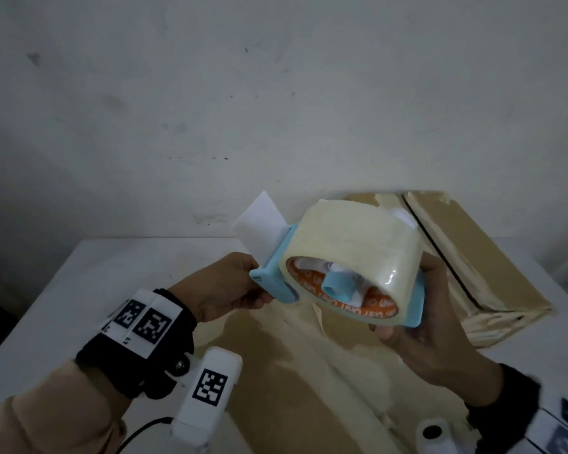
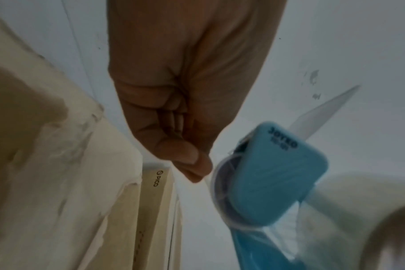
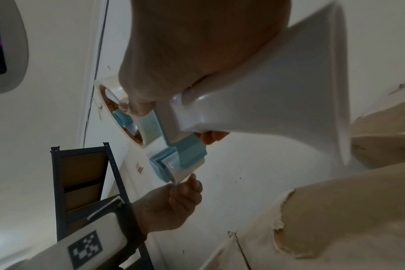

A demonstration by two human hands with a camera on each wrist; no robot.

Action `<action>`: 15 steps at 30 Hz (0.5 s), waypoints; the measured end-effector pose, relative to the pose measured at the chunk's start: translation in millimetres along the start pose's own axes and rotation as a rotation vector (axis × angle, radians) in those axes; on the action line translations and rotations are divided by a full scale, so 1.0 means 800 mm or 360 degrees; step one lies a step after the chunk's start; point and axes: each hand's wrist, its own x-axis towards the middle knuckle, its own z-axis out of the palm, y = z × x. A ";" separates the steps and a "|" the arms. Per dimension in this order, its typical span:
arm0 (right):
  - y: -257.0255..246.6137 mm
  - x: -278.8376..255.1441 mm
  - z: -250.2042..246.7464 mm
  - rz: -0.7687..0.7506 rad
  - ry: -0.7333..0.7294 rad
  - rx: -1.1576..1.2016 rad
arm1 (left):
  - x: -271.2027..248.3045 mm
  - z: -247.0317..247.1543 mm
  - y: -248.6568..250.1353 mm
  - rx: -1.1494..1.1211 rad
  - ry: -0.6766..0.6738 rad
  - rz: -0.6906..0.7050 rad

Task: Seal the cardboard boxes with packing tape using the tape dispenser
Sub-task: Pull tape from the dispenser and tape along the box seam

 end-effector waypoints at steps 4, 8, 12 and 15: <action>-0.003 -0.012 -0.016 0.0027 0.0083 -0.0139 | 0.005 -0.029 -0.002 0.0153 0.0245 0.0051; -0.007 -0.018 -0.021 0.0142 -0.0037 -0.0280 | 0.012 -0.045 -0.006 0.0423 0.0250 0.0064; -0.003 -0.014 -0.015 0.0252 0.0009 -0.0200 | 0.033 -0.039 -0.008 0.0410 0.0301 0.0081; 0.002 -0.013 -0.006 0.0282 0.0053 -0.0208 | 0.044 -0.042 -0.011 0.0399 0.0245 0.0064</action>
